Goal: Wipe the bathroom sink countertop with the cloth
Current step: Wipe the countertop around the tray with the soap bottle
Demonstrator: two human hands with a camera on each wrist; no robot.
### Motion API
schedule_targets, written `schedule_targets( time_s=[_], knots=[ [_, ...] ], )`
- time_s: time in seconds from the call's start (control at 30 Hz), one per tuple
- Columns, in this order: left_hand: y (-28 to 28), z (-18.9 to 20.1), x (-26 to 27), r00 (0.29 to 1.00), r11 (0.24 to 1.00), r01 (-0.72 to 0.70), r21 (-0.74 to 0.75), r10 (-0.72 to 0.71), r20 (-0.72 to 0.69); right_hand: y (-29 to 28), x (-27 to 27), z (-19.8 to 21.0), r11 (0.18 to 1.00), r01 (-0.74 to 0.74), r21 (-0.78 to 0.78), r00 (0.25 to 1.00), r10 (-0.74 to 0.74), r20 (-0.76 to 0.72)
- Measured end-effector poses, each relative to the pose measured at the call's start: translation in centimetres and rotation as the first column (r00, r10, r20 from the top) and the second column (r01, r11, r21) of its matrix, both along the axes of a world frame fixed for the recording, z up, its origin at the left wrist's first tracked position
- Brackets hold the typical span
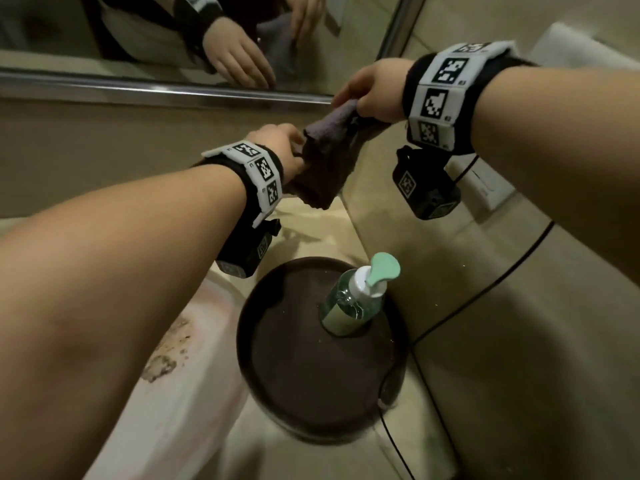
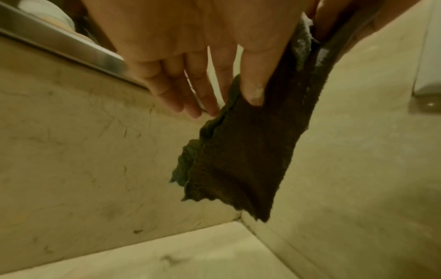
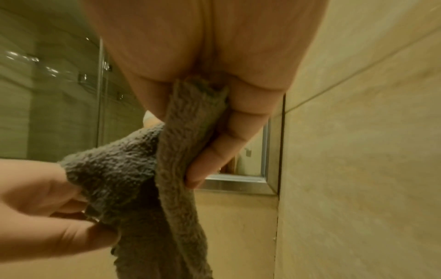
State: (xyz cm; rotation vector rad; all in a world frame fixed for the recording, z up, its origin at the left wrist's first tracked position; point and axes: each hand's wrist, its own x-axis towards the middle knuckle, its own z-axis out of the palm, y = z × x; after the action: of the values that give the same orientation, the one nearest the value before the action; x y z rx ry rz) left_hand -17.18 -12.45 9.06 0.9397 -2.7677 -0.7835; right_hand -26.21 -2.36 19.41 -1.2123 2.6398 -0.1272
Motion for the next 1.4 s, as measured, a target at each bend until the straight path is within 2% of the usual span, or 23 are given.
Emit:
schedule_targets(
  time_s=[0.13, 0.27, 0.3, 0.37, 0.43, 0.5, 0.57, 0.67, 0.8, 0.97, 1.07, 1.13, 1.23, 1.3, 1.4],
  knots=[
    [1.2, 3.0, 2.2, 0.996, 0.999, -0.019, -0.051, 0.014, -0.093, 2.3, 2.5, 2.2, 0.994, 0.006, -0.111, 1.0, -0.005, 0.008],
    [2.5, 5.5, 4.6, 0.985, 0.997, -0.052, -0.055, 0.042, -0.166, 5.0, 4.8, 4.0, 0.989, -0.034, -0.143, 0.999, 0.031, -0.026],
    [2.9, 6.1, 5.3, 0.98, 0.997, -0.062, -0.049, 0.051, -0.191, 5.8, 5.3, 4.4, 0.989, -0.029, -0.145, 0.999, 0.033, 0.026],
    [3.8, 7.0, 6.7, 0.968, 0.997, -0.068, -0.045, 0.055, -0.245, 7.4, 6.4, 4.9, 0.993, -0.024, -0.116, 0.974, 0.05, 0.222],
    [4.8, 7.8, 7.9, 0.95, 0.999, -0.052, -0.012, 0.046, -0.308, 8.7, 7.5, 5.1, 0.996, 0.003, -0.088, 0.9, 0.035, 0.435],
    [6.2, 8.3, 9.3, 0.94, 0.999, 0.017, 0.039, -0.002, -0.342, 10.0, 8.5, 4.5, 0.994, 0.04, -0.103, 0.861, 0.018, 0.508],
    [7.8, 8.8, 10.9, 0.951, 0.994, 0.085, 0.069, -0.06, -0.304, 10.8, 9.4, 3.6, 0.987, 0.091, -0.13, 0.891, -0.022, 0.452],
    [9.5, 9.1, 13.1, 0.952, 0.994, 0.104, 0.043, -0.086, -0.292, 11.8, 10.9, 2.0, 0.988, 0.106, -0.117, 0.94, -0.061, 0.337],
    [11.4, 9.2, 16.3, 0.943, 0.989, 0.149, 0.019, -0.136, -0.304, 13.5, 13.9, 0.2, 0.984, 0.133, -0.117, 0.961, -0.099, 0.257],
    [14.6, 8.7, 20.2, 0.93, 0.979, 0.203, 0.017, -0.188, -0.316, 16.5, 18.0, -0.7, 0.996, 0.084, -0.032, 0.996, -0.084, 0.003],
    [17.0, 8.3, 22.4, 0.942, 0.983, 0.181, -0.013, -0.177, -0.284, 18.8, 20.0, -1.6, 0.993, 0.12, 0.021, 0.99, -0.118, -0.079],
    [18.7, 7.6, 23.4, 0.945, 0.981, 0.192, 0.036, -0.175, -0.278, 20.4, 20.8, -2.7, 0.986, 0.162, -0.046, 0.984, -0.164, -0.063],
    [21.2, 5.7, 24.5, 0.942, 0.971, 0.201, 0.131, -0.155, -0.297, 22.5, 22.0, -4.4, 0.941, 0.257, -0.218, 0.966, -0.245, 0.082],
    [22.5, 4.2, 25.1, 0.94, 0.975, 0.196, 0.106, -0.156, -0.302, 24.0, 22.5, -5.5, 0.899, 0.315, -0.304, 0.944, -0.264, 0.198],
    [24.5, 1.8, 25.3, 0.931, 0.978, 0.187, 0.095, -0.146, -0.333, 26.7, 22.5, -7.3, 0.876, 0.323, -0.359, 0.935, -0.236, 0.266]
  ],
)
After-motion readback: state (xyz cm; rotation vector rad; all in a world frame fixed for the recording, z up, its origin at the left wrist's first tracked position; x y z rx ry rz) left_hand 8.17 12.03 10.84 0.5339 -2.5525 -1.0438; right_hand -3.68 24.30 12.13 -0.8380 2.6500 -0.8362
